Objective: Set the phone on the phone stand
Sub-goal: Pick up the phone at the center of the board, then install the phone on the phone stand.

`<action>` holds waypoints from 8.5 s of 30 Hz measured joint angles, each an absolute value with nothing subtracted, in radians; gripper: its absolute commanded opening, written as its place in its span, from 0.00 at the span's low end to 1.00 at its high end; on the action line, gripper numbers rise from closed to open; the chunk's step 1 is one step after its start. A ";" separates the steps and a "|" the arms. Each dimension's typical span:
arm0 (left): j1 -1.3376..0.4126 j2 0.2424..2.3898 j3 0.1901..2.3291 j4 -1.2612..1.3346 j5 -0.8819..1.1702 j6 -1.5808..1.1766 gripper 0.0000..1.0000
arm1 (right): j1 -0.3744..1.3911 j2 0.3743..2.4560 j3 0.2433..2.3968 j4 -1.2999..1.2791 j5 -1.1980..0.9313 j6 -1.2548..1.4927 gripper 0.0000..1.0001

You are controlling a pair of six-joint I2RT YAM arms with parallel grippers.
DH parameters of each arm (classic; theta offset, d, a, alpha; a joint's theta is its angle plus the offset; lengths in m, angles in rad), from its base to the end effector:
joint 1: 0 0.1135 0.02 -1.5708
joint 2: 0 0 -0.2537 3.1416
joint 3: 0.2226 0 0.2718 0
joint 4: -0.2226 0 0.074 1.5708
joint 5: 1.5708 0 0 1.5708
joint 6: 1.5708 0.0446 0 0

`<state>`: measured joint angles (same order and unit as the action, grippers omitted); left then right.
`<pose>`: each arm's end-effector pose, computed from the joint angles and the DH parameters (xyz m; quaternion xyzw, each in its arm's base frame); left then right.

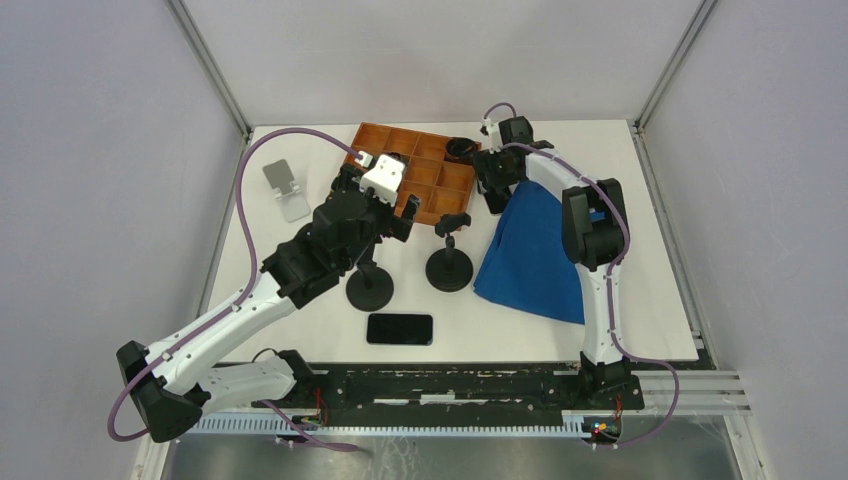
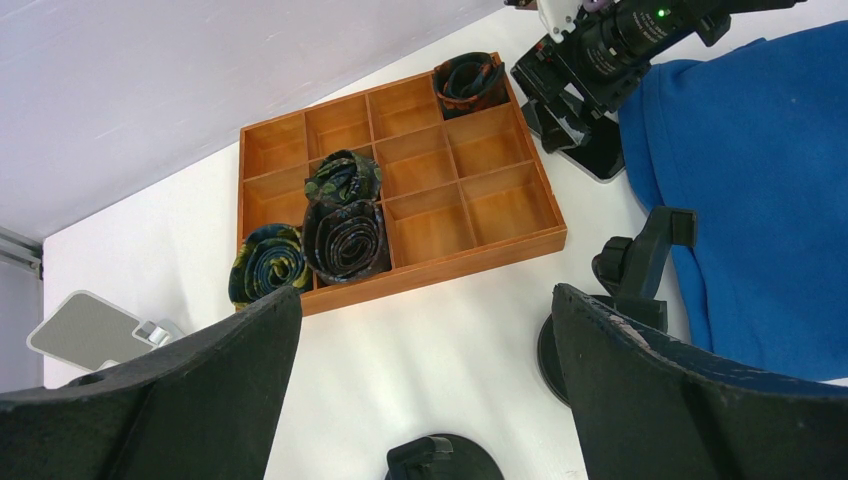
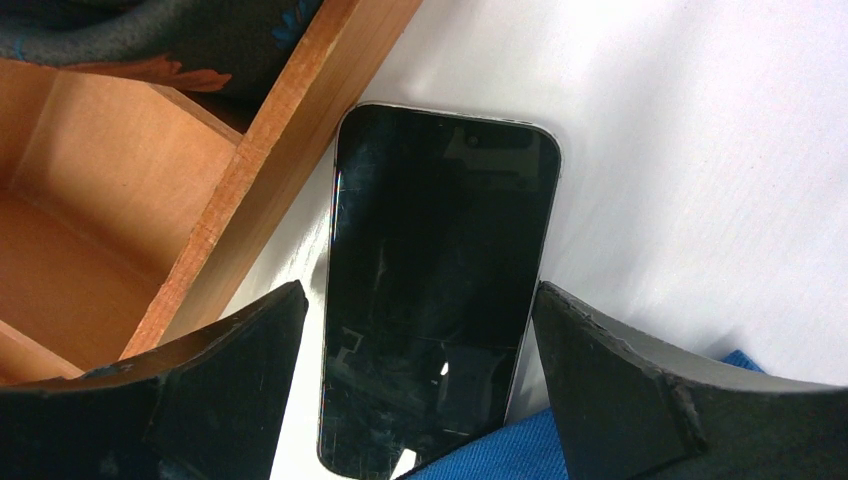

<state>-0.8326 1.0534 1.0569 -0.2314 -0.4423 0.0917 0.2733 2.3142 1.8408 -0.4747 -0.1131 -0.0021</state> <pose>0.1963 -0.1874 0.3691 0.2184 0.7446 -0.0597 0.6280 0.5032 0.1463 0.1367 -0.1476 0.9390 0.0946 0.2958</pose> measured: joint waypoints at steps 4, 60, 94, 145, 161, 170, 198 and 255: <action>-0.833 1.053 1.057 -0.231 -0.442 0.092 1.00 | 0.286 2.315 1.838 -0.478 -0.081 -0.033 0.90; -0.833 1.052 1.035 -0.218 -0.407 0.091 1.00 | 0.227 2.284 1.818 -0.534 -0.301 0.014 0.49; -0.810 1.127 1.080 -0.147 -0.289 -0.123 1.00 | 0.138 2.224 1.721 -0.424 -0.641 0.218 0.47; -0.530 1.941 1.463 0.099 0.369 -0.643 0.14 | 0.191 2.013 1.615 -0.134 -0.847 0.622 0.48; -0.527 1.851 1.447 0.077 0.297 -0.612 0.02 | 0.194 1.835 1.540 -0.160 -0.820 0.457 0.87; -0.506 1.438 1.250 0.056 0.241 -0.452 0.02 | 0.148 1.383 1.291 -0.174 -0.889 -0.001 0.98; -1.193 0.875 0.775 0.130 0.019 -0.331 0.02 | 0.147 0.934 0.697 -0.324 -1.332 -0.700 0.98; -1.209 0.756 0.646 0.390 -0.290 -0.154 0.02 | 0.364 1.295 0.941 -0.186 -0.872 -0.356 0.82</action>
